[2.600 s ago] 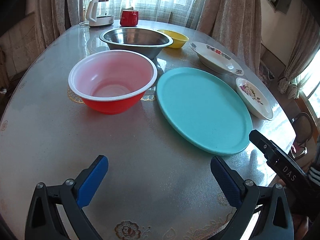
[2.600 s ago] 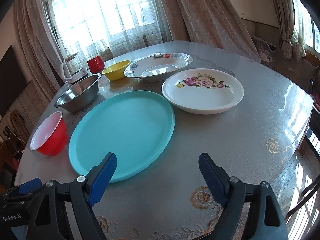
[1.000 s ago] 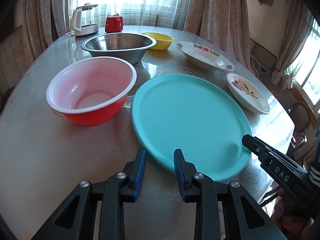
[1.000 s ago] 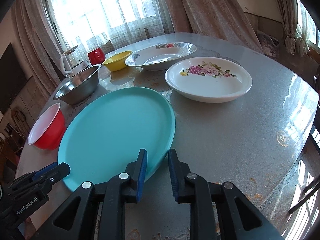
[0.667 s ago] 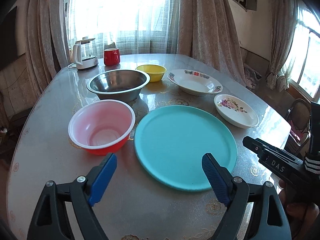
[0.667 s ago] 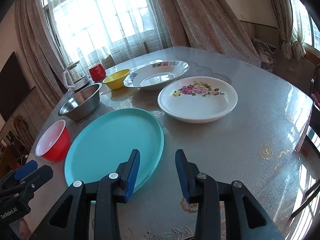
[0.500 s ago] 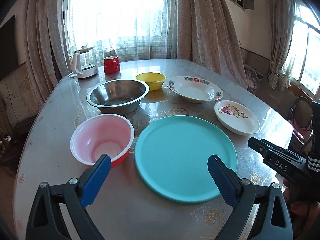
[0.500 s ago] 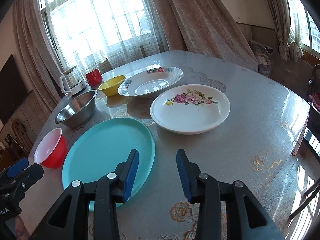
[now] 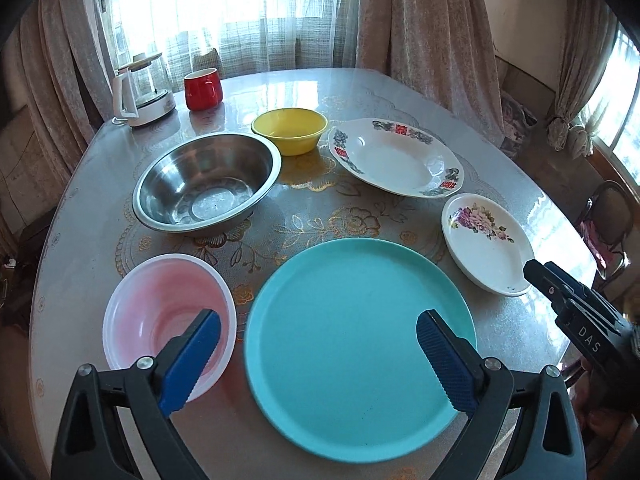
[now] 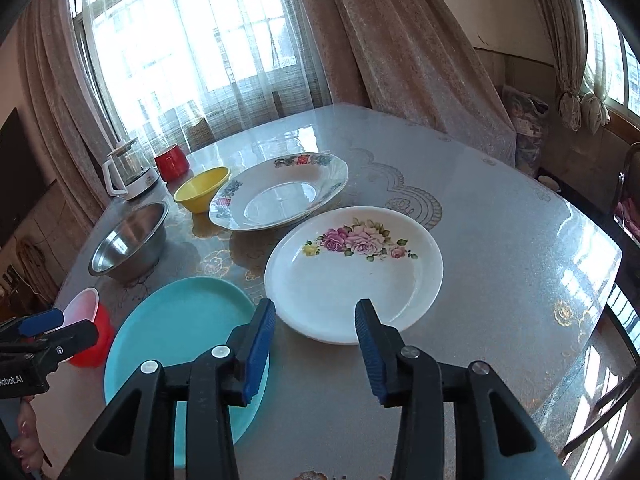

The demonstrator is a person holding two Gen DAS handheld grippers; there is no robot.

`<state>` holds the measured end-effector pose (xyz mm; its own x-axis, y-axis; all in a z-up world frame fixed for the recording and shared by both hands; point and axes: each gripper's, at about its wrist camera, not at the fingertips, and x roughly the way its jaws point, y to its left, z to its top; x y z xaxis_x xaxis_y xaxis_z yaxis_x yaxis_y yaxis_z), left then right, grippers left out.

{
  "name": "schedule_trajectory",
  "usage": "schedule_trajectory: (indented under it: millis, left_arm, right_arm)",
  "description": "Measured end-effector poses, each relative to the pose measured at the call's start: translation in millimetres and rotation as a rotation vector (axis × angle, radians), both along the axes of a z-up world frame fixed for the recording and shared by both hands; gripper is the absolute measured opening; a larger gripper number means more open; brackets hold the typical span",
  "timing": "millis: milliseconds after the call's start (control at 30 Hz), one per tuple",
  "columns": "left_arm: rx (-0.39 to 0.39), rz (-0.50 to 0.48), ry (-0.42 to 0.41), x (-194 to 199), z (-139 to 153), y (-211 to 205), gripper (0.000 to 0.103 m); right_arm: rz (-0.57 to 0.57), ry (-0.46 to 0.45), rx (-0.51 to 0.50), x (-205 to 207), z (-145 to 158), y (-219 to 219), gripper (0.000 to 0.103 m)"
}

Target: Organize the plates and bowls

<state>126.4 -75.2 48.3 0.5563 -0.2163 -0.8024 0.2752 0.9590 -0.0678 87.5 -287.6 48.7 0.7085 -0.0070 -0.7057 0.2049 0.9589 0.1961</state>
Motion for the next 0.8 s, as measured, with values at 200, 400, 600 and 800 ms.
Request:
schedule_trajectory:
  millis: [200, 400, 600, 800]
  left_arm:
    - [-0.077, 0.052, 0.094, 46, -1, -13, 0.099]
    - [-0.167, 0.103, 0.173, 95, -5, -24, 0.100]
    - [-0.162, 0.122, 0.223, 140, -20, -37, 0.100]
    - [-0.157, 0.137, 0.275, 167, -33, -51, 0.094]
  right_arm:
    - [0.011, -0.014, -0.002, 41, 13, -30, 0.043]
    - [0.009, 0.029, 0.024, 99, 18, -62, 0.044]
    - [-0.004, 0.119, 0.048, 160, -1, -84, 0.044]
    - [-0.007, 0.201, 0.147, 203, -31, -101, 0.044]
